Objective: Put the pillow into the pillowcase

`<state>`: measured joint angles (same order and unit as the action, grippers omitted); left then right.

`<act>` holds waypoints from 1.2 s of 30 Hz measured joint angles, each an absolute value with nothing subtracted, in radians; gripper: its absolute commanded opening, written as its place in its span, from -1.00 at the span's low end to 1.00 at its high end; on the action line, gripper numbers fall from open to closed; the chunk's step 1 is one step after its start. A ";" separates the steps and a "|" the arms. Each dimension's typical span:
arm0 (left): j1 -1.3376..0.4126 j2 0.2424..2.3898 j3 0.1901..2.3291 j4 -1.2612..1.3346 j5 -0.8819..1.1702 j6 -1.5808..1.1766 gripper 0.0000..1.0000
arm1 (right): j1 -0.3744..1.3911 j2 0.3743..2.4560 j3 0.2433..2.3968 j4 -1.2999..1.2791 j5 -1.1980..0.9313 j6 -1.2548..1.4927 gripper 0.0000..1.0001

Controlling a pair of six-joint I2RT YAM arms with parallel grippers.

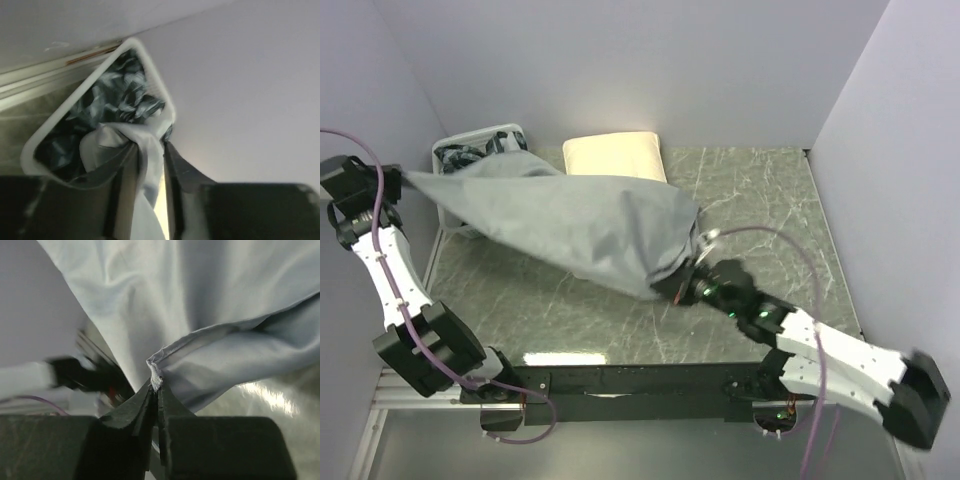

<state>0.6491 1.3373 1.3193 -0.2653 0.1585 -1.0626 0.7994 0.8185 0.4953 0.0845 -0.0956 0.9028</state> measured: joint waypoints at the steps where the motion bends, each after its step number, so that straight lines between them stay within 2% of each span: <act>1: 0.641 1.332 1.298 -0.273 0.149 -1.061 0.18 | 0.874 0.870 0.471 0.080 -0.058 0.894 -0.33; 2: 0.632 1.330 1.291 -0.283 0.138 -1.054 0.27 | 0.923 0.915 0.460 0.067 -0.027 0.889 0.04; 4: 0.596 1.330 1.291 -0.296 0.103 -1.032 0.46 | 0.974 0.956 0.457 0.043 0.017 0.882 0.28; 5: 0.572 1.327 1.292 -0.297 0.084 -1.018 0.50 | 0.987 0.960 0.458 0.030 0.042 0.871 0.47; 8: 0.488 1.315 1.292 -0.297 0.044 -0.971 0.62 | 0.992 0.945 0.495 -0.037 0.126 0.849 0.66; 12: 0.333 1.301 1.299 -0.297 -0.014 -0.888 0.63 | 0.975 0.927 0.629 -0.165 0.257 0.825 0.73; 14: 0.267 1.301 1.305 -0.298 -0.019 -0.852 0.63 | 0.912 0.928 0.708 -0.205 0.294 0.806 0.72; 17: 0.145 1.316 1.319 -0.303 -0.031 -0.796 0.68 | 0.698 0.940 0.754 -0.201 0.234 0.782 0.73; 20: -0.023 1.359 1.342 -0.307 -0.033 -0.731 0.81 | 0.474 0.992 0.754 -0.194 0.181 0.768 0.73; 29: -0.637 1.705 1.499 -0.425 -0.065 -0.528 0.97 | 0.204 1.228 0.751 -0.137 -0.028 0.781 0.75; 36: -0.879 1.953 1.714 -0.537 -0.207 -0.430 0.99 | 0.017 1.181 0.701 -0.071 -0.117 0.833 0.78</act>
<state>-0.8787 1.9530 1.7142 -0.5365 -0.2070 -0.4297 0.0166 1.1812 0.7006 -0.0711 -0.1173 0.8333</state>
